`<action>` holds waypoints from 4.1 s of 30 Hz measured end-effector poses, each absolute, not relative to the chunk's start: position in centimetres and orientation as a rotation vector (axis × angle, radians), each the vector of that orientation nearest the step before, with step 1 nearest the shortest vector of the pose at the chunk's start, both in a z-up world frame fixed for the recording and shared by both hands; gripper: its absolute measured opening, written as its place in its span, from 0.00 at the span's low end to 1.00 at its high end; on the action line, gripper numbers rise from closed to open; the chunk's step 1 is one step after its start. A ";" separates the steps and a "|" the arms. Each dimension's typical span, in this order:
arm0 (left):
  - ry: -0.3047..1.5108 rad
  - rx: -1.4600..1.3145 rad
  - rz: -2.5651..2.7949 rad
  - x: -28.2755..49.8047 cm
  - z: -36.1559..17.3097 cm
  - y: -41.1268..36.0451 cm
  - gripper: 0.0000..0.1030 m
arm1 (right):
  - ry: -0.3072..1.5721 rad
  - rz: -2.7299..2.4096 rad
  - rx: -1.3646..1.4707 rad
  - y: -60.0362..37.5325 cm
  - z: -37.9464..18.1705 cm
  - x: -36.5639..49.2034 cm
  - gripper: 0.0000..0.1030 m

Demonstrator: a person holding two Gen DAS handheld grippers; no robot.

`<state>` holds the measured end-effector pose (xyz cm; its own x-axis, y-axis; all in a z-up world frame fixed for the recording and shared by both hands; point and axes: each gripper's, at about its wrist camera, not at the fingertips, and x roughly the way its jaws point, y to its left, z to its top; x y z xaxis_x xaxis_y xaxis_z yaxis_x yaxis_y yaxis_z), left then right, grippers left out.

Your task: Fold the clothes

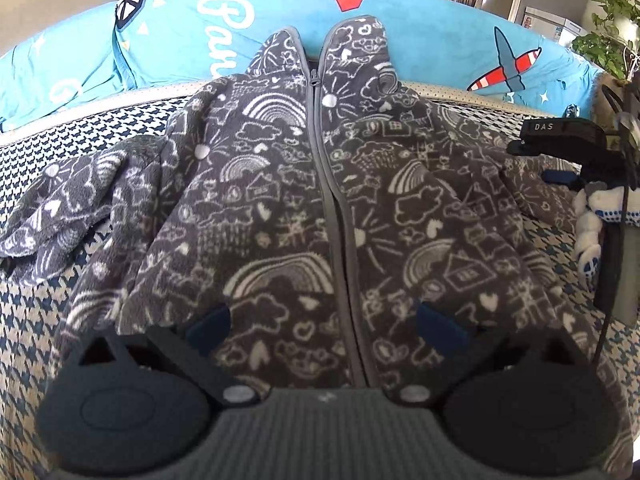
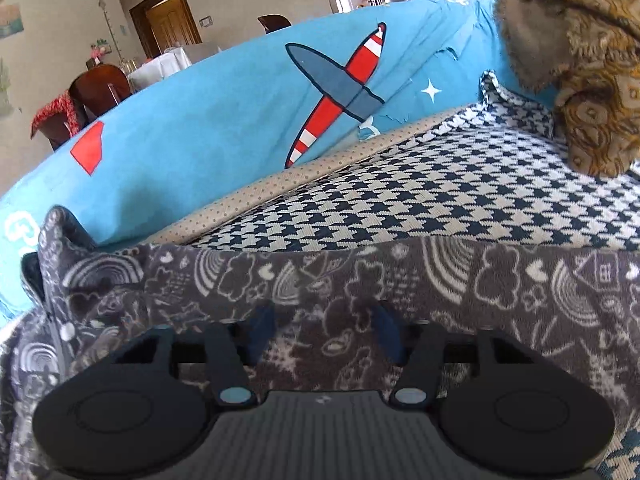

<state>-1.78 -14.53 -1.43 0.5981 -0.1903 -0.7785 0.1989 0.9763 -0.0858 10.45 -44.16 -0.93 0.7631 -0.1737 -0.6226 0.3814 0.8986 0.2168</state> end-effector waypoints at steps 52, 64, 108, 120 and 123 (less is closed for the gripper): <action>0.938 0.005 -0.252 -0.8 -1.2 -14.6 1.00 | 0.506 0.069 0.312 -35.8 3.1 15.7 0.24; 0.956 -0.024 -0.255 -0.4 -1.5 -14.0 1.00 | 0.568 0.143 0.270 -33.2 0.7 18.7 0.24; 0.958 0.040 -0.273 -1.3 -3.6 -13.8 1.00 | 0.479 0.159 0.061 -31.2 0.8 21.7 0.57; 0.948 0.060 -0.272 -1.2 -3.6 -13.9 1.00 | 0.544 0.173 0.151 -32.8 -1.4 23.1 0.30; 0.946 0.068 -0.270 -1.1 -3.6 -14.0 1.00 | 0.543 0.177 0.133 -32.5 -1.3 23.0 0.03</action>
<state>-1.14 -13.98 -3.61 0.5541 -0.1990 -0.8083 0.2581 0.9642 -0.0605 22.95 -32.48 -1.35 0.8417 0.2022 -0.5007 -0.1321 0.9762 0.1722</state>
